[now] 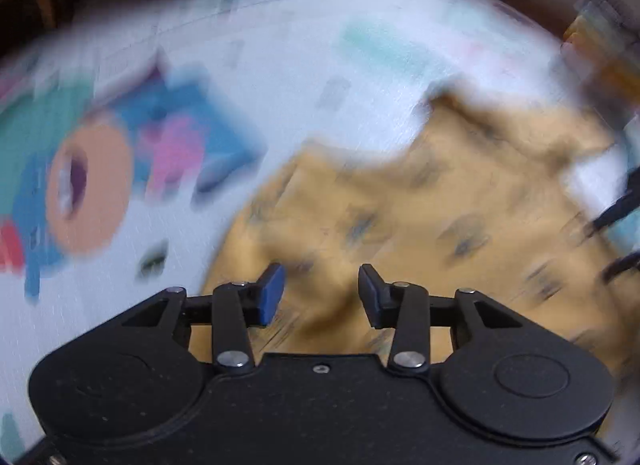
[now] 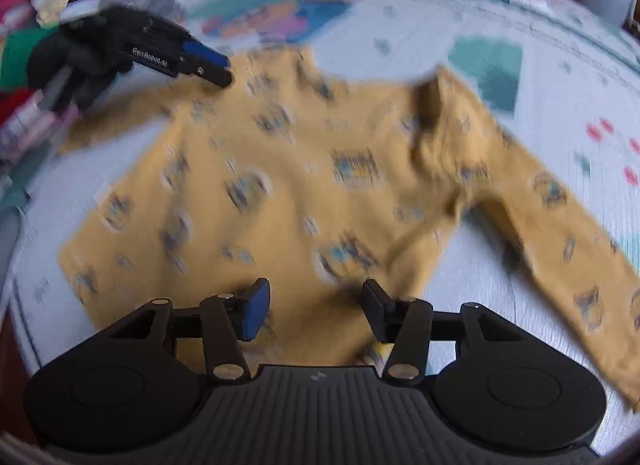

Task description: Fold clothes

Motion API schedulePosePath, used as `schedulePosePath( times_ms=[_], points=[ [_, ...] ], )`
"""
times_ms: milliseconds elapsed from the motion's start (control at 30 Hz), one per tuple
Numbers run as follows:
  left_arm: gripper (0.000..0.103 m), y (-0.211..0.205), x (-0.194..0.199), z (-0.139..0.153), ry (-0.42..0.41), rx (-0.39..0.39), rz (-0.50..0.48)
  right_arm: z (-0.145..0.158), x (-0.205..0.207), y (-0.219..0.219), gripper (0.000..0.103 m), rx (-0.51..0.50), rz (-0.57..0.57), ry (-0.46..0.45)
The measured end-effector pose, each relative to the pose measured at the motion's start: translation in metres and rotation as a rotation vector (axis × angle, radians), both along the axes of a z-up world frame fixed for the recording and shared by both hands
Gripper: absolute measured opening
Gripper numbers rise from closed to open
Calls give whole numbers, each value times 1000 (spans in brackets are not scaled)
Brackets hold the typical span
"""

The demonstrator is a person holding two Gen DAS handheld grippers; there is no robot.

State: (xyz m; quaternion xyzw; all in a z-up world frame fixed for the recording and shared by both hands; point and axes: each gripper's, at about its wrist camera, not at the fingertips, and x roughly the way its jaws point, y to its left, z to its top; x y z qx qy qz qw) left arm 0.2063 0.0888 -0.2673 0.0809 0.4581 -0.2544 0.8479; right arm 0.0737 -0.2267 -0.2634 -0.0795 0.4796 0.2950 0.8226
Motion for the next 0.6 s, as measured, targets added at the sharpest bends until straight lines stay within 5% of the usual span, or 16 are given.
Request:
schedulePosePath(
  times_ms=[133,367,467,600],
  points=[
    [46,1,9,36,-16,-113,35,12,-7,-15,54,47,-78,7],
    [46,-74,50,95,17,-15,-235,7,-34,-49,54,109,-257,115],
    [46,-112,72,103,80,18,-320,6,-46,-58,56,137,-291,139],
    [40,-167,78,92,52,116,-511,6,-51,-67,58,180,-328,122]
  ],
)
